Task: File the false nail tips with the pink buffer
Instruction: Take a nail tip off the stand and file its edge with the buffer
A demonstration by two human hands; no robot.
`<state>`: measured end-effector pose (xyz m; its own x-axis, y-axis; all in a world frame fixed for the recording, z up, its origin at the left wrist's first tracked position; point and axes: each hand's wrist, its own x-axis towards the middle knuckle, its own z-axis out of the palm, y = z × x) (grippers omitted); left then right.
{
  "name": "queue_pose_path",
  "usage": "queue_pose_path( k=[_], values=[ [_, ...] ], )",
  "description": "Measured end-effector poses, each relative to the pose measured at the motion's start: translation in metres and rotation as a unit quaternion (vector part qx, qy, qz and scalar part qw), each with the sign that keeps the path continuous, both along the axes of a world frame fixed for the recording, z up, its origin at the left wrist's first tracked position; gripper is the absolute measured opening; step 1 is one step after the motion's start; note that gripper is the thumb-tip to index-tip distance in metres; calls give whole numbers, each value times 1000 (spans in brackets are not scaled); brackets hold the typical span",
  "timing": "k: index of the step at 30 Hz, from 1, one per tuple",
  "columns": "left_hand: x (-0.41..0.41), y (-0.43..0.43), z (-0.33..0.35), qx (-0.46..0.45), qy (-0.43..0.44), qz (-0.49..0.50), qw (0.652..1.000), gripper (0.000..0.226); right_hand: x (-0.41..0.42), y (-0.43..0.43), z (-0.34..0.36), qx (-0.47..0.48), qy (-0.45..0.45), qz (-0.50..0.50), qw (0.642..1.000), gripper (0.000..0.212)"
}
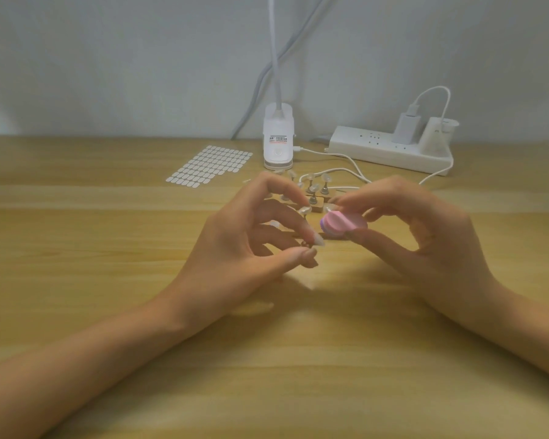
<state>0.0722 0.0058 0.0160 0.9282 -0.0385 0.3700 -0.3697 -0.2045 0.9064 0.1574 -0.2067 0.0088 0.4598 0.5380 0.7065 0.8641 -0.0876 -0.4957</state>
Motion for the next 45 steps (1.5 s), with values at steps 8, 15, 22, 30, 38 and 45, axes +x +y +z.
queue_pose_path(
  k=[8,15,22,30,38,45],
  values=[
    [1,2,0,6,-13,34,999,47,-1,2,3,20,32,20,999,22],
    [2,3,-1,20,-28,17,999,47,-8,6,9,-45,-53,17,997,20],
    [2,3,-2,46,-46,51,997,41,-11,9,9,-45,-93,22,994,23],
    [0,1,0,54,-53,52,996,39,-14,9,13,-44,-96,19,994,21],
    [-1,0,-1,60,-55,55,995,40,-11,8,12,-40,-75,-3,996,23],
    [0,0,0,55,-51,51,996,37,-16,10,12,-42,-89,19,995,23]
  ],
)
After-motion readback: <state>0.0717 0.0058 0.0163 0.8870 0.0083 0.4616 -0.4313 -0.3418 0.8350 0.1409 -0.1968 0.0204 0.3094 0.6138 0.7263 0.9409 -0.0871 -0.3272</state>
